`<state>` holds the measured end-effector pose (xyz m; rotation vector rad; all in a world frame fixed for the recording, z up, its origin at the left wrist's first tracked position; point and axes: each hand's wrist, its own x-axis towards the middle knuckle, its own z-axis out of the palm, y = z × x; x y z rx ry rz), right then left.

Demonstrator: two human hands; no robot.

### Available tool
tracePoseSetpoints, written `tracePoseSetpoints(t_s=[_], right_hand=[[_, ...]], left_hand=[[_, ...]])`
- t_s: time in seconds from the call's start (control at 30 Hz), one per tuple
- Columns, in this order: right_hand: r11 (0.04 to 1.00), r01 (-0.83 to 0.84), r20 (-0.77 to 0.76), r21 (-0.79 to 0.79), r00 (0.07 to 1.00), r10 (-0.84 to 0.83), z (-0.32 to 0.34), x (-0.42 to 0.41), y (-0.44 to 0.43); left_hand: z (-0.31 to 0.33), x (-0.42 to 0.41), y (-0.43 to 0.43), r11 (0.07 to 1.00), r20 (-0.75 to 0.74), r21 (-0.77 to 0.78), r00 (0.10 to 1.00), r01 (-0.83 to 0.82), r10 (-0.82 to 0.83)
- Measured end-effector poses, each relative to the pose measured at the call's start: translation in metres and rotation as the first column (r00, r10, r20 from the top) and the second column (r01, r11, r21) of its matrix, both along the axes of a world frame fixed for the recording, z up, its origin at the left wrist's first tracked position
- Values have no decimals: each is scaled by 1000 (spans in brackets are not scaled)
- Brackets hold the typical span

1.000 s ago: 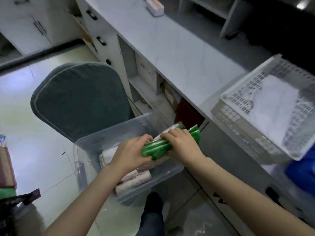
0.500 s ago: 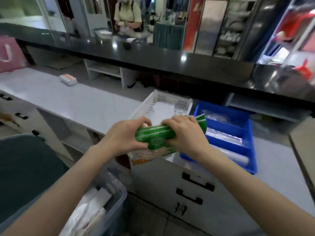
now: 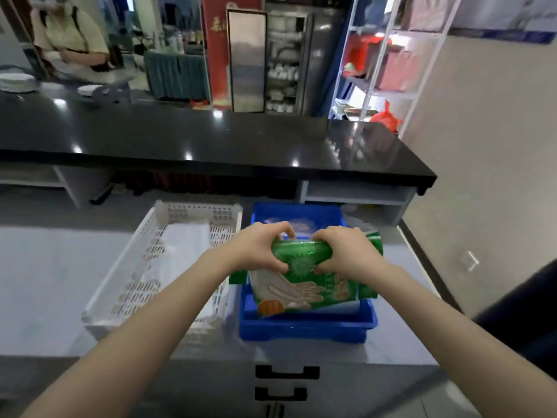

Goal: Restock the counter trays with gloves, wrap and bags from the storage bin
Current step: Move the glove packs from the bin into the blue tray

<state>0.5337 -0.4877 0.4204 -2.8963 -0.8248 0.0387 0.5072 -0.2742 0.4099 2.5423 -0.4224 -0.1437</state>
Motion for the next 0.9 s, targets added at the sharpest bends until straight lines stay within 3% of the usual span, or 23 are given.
tracePoseSetpoints(t_s=[0.2, 0.37, 0.57, 0.63, 0.77, 0.9], right_hand=[[994, 105, -154, 13, 983, -102, -33, 36, 15], [991, 88, -278, -102, 954, -113, -58, 37, 19], [997, 76, -347, -1, 935, -72, -59, 55, 12], [995, 87, -328, 48, 943, -66, -52, 65, 12], [995, 53, -109, 87, 993, -43, -38, 93, 17], [998, 14, -129, 57, 992, -6, -30, 120, 25]], left_hand=[[-38, 47, 17, 999, -59, -37, 998, 23, -25], [-54, 66, 29, 995, -124, -53, 988, 83, -89], [-58, 91, 38, 994, -119, -91, 991, 53, -64], [-57, 99, 39, 994, -113, -102, 992, 49, -60], [-49, 114, 42, 988, -43, -143, 997, 62, -69], [-38, 133, 40, 990, 22, -126, 998, 55, -53]])
